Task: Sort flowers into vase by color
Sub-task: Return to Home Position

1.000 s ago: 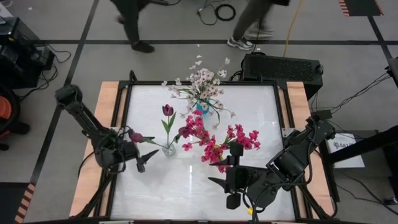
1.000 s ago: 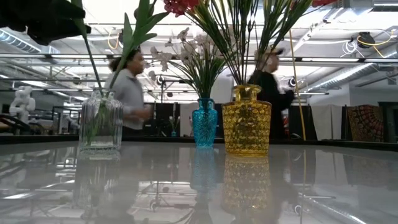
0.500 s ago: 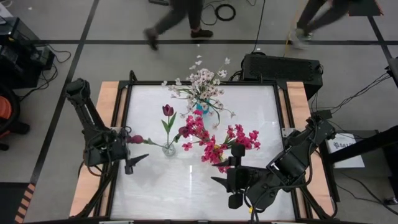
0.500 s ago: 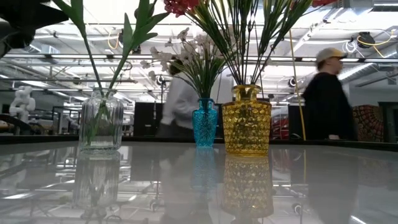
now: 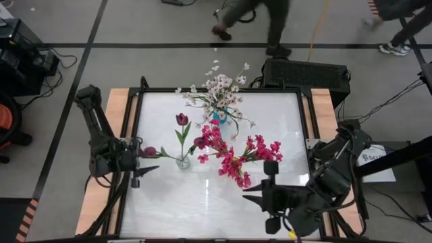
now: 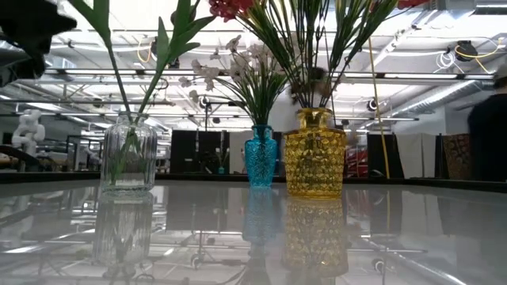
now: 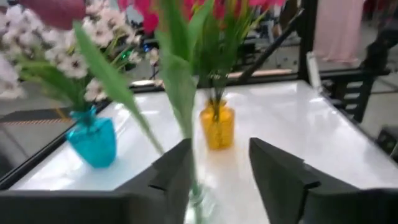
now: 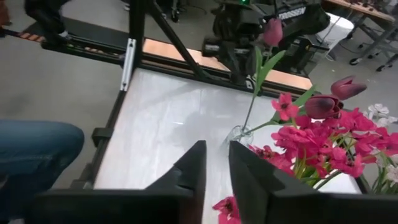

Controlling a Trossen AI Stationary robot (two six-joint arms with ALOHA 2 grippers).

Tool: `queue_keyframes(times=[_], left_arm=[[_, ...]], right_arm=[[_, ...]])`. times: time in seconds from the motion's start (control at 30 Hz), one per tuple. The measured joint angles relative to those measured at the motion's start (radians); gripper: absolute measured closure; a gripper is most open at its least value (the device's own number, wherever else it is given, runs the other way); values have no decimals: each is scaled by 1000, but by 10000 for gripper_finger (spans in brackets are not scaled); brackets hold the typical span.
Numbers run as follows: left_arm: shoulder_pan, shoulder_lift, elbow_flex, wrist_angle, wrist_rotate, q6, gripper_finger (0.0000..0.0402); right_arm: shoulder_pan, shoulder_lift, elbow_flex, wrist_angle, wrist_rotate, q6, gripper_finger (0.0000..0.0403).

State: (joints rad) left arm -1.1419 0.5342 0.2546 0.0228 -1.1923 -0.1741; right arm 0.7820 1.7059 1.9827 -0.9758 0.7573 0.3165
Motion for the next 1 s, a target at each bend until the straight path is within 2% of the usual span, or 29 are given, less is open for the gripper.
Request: queue_keyframes(times=[0.1, 0.2, 0.37, 0.47, 0.6, 0.8, 0.9, 1.0], left_arm=[[0, -45, 0, -145, -46, -91, 269], [2, -91, 0, -221, -120, -140, 300], [41, -162, 0, -221, -154, -80, 362], [99, -212, 0, -221, -136, -42, 394], [168, -277, 0, -231, -69, -29, 396], [266, -291, 0, -250, 45, -30, 399], [299, -291, 0, -250, 73, -18, 399], [329, -291, 0, -250, 122, 11, 399]], right_arm=[[16, -8, 0, -9, 1, 4, 365], [28, -15, 0, -28, 9, 5, 385], [49, -38, 0, -119, 58, 59, 401], [61, -65, 0, -155, 60, 89, 402], [75, -98, 0, -180, 82, 91, 402], [109, -147, -8, -238, 109, 91, 402], [120, -190, -82, -220, 124, 104, 402], [120, -254, -219, -149, 128, 130, 403]])
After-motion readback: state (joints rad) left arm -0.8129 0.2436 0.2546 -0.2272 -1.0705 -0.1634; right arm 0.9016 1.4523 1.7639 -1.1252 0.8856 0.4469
